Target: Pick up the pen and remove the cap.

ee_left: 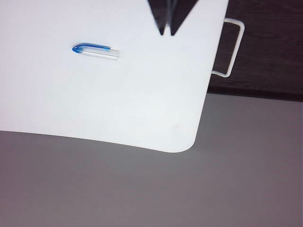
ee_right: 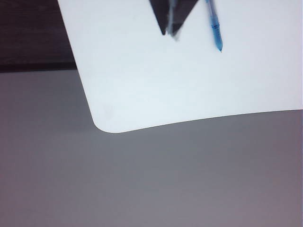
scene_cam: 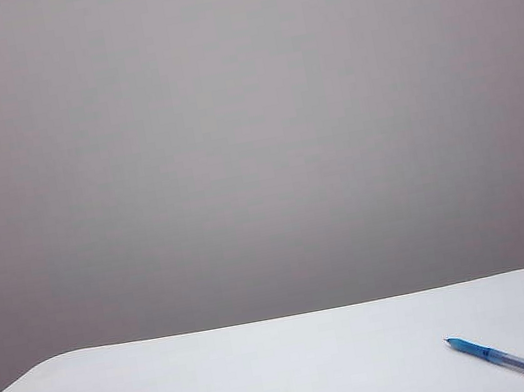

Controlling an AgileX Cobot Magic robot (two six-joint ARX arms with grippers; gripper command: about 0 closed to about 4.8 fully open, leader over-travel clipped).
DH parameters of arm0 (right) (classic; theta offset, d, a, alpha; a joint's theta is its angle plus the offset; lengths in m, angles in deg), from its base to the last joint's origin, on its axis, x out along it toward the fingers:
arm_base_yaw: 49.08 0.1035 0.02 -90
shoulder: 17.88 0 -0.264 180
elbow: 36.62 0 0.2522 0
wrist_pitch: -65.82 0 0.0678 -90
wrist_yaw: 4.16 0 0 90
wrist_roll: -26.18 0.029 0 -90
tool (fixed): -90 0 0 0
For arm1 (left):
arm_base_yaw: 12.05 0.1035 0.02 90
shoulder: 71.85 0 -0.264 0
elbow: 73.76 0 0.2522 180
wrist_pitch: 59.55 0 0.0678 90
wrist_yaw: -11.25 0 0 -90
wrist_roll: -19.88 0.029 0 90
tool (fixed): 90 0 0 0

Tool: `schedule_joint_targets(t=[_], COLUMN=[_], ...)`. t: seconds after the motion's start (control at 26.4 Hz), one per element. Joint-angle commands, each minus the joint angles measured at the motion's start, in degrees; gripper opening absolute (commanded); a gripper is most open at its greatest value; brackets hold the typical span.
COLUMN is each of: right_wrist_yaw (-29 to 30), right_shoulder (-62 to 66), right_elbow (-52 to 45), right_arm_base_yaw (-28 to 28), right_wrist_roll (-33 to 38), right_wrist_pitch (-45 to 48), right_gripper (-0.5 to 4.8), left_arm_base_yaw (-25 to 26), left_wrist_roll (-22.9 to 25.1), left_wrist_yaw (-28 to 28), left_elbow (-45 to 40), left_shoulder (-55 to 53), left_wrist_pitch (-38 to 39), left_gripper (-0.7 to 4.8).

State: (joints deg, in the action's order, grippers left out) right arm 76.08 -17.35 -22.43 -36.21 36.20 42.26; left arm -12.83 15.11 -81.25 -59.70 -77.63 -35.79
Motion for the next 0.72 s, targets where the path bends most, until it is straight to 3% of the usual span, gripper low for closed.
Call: schedule_joint_targets(t=[0.04, 0.72], right_wrist_yaw=[0.9, 0.8], right_shoulder=[0.1, 0.0], right_elbow=[-0.4, -0.4], right_arm_base_yaw=[0.0, 0.0], right_wrist_roll=[0.0, 0.1], right_wrist_pitch=[0.2, 0.2], right_gripper=[-0.01, -0.01], left_arm_base_yaw=[0.0, 0.0], left_wrist_roll=[-0.1, -0.2], left_wrist_yaw=[0.0, -0.1], left_elbow=[0.1, 0.1], left_shoulder=[0.0, 0.1], left_wrist_pitch=[0.6, 0.5], left_gripper=[-0.04, -0.04])
